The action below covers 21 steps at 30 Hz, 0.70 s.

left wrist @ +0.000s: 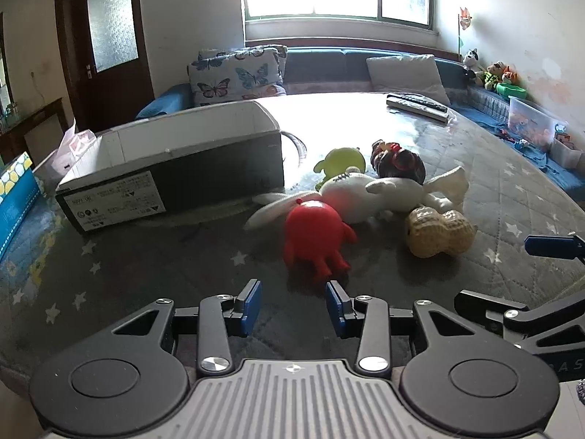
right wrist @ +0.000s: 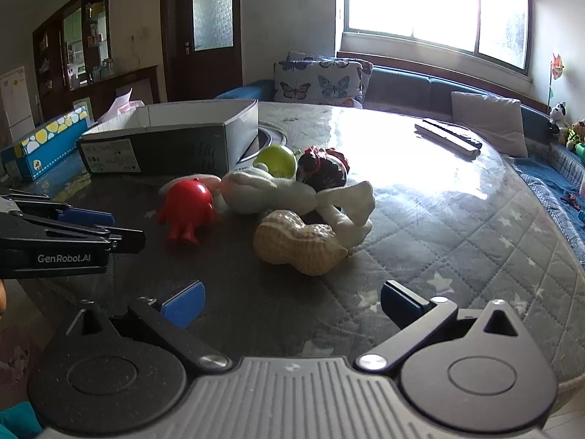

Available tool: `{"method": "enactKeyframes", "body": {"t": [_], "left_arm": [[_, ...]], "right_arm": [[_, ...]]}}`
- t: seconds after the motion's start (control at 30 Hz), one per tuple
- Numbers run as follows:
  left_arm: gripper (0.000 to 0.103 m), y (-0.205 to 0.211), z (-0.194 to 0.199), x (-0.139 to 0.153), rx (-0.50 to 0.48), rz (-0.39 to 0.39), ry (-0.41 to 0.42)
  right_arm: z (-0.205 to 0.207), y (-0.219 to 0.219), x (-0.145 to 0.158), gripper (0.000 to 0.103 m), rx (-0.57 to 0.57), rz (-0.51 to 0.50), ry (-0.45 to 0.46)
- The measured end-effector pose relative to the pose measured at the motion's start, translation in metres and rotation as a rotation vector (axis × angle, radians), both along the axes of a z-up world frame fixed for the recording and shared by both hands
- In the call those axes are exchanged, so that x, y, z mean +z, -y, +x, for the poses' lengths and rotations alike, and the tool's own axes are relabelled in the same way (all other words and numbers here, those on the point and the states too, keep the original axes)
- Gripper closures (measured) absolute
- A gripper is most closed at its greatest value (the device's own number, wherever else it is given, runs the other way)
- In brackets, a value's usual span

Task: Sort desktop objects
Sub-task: 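Move the left gripper toward the tan peanut plush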

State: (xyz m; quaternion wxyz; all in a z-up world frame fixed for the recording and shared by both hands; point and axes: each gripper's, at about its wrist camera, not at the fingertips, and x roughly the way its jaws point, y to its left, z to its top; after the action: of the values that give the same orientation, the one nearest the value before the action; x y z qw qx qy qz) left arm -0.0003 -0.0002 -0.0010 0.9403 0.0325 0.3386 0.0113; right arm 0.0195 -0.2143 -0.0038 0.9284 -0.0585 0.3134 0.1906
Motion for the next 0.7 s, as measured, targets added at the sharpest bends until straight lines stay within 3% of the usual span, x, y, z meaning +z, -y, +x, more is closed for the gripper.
{"method": "enactKeyframes", "body": {"t": [0.7], "left_arm": [[0.062,0.000,0.000,-0.016,0.012,-0.047,-0.109]], "right_arm": [[-0.002,-0.015,-0.009,0.000,0.039,-0.033,-0.057]]}}
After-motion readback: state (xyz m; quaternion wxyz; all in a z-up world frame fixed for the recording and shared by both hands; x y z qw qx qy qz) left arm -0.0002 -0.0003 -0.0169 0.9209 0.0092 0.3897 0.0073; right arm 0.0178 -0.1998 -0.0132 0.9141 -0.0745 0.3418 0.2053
